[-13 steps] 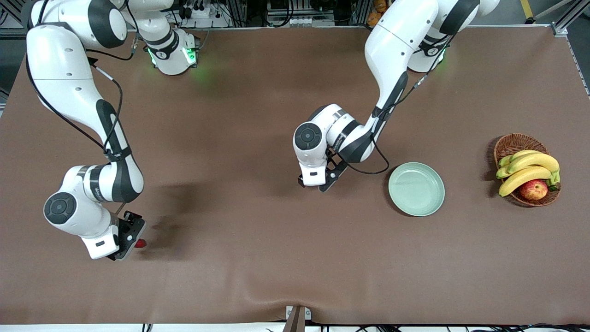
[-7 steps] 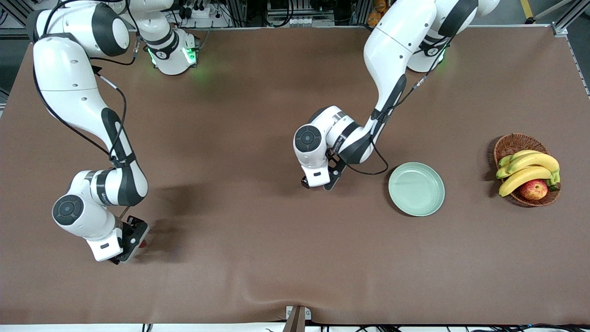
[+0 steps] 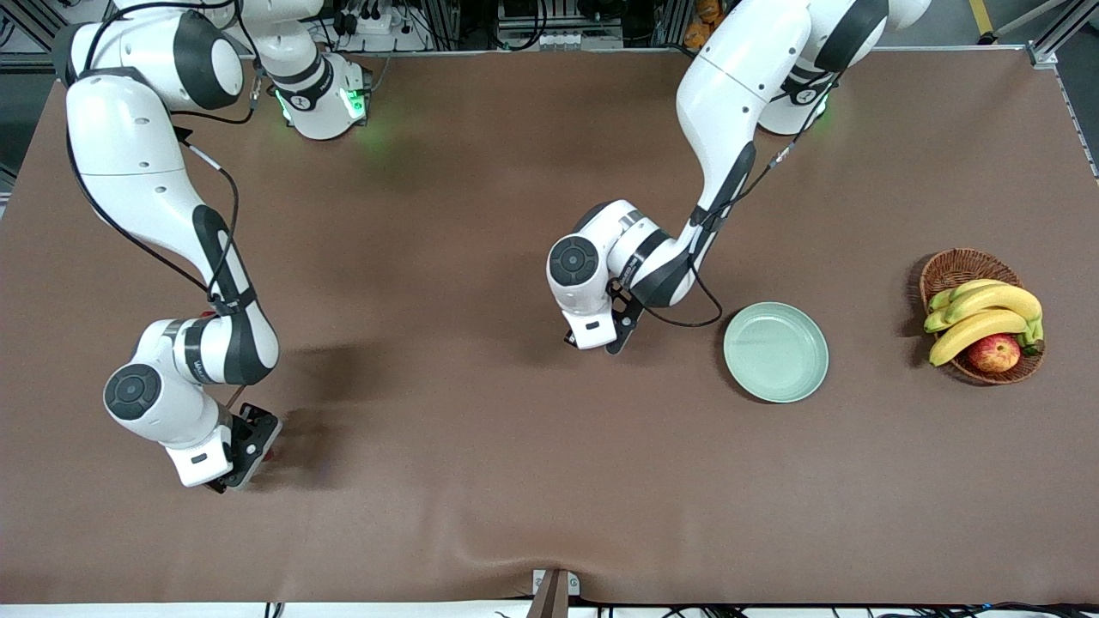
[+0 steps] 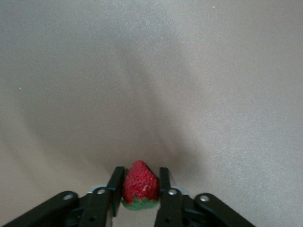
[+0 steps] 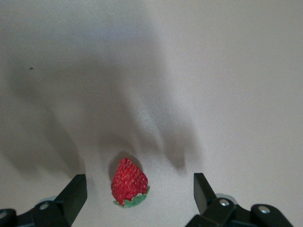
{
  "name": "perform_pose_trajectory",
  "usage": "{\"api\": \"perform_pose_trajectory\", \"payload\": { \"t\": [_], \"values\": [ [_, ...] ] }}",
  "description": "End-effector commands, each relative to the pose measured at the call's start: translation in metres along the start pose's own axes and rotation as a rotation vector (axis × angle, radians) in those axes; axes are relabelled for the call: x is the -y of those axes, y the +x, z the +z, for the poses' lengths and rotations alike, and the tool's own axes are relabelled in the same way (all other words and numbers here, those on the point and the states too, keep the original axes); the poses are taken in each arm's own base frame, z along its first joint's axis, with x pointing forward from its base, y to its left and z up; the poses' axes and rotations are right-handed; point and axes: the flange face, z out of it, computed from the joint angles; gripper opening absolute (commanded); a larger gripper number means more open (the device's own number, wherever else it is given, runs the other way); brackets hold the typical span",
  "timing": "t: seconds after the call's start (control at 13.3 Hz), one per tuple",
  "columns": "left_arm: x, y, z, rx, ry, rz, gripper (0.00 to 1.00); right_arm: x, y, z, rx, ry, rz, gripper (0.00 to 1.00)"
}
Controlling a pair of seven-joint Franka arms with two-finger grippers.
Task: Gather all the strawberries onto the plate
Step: 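Grasp the mid-table strawberry with the left gripper while the right gripper grasps another, then place the strawberry on the plate with the left gripper while the right gripper carries another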
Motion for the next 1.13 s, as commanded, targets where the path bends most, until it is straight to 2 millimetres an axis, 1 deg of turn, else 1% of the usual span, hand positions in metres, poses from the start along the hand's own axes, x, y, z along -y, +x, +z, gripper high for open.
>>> {"api": "perform_pose_trajectory", "payload": {
  "t": [0.0,0.08,0.15,0.23,0.3,0.38,0.45,0.53,0.6,0.75,0.83,0.9,0.98,1.05],
  "values": [
    [-0.005,0.011,-0.009,-0.017,-0.016,0.043,0.00,-0.008,-0.006,0.008,-0.016,-0.030,-0.032,0.91],
    [-0.007,0.022,-0.022,-0.019,-0.022,0.056,0.00,-0.008,-0.006,0.008,-0.016,-0.028,-0.029,0.56],
    [-0.008,0.043,-0.033,-0.022,-0.017,0.053,0.00,-0.008,-0.006,0.008,-0.017,-0.026,-0.028,0.31],
    [-0.008,0.056,-0.046,-0.024,-0.013,0.080,0.00,-0.008,-0.008,0.009,-0.017,-0.019,-0.023,0.13],
    [-0.006,0.078,-0.066,-0.025,-0.001,0.106,0.00,-0.008,-0.008,0.008,-0.016,-0.016,-0.021,0.03],
    [-0.003,0.098,-0.079,-0.021,0.017,0.127,0.00,-0.008,-0.008,0.009,-0.016,-0.015,-0.014,0.00],
    [0.000,0.113,-0.091,-0.019,0.028,0.158,0.00,-0.009,-0.008,0.005,-0.017,-0.017,-0.009,0.00],
    [0.005,0.125,-0.099,-0.018,0.054,0.204,0.00,-0.009,-0.006,0.003,-0.020,-0.018,-0.010,0.00],
    [0.010,0.141,-0.107,-0.012,0.077,0.239,0.00,-0.010,-0.006,-0.002,-0.026,-0.016,-0.001,0.00],
    [0.019,0.185,-0.123,0.006,0.097,0.285,0.00,-0.011,-0.004,-0.013,-0.052,0.013,0.062,0.00],
    [0.026,0.201,-0.122,0.017,0.123,0.315,0.00,-0.010,-0.002,-0.016,-0.061,0.035,0.088,0.00],
    [0.034,0.213,-0.121,0.024,0.136,0.341,0.00,-0.009,0.002,-0.021,-0.070,0.048,0.104,0.00],
    [0.042,0.228,-0.120,0.031,0.144,0.361,0.00,-0.008,0.007,-0.023,-0.080,0.056,0.122,0.00],
    [0.048,0.243,-0.117,0.041,0.153,0.388,0.00,-0.008,0.012,-0.032,-0.084,0.058,0.134,0.00]
  ]
}}
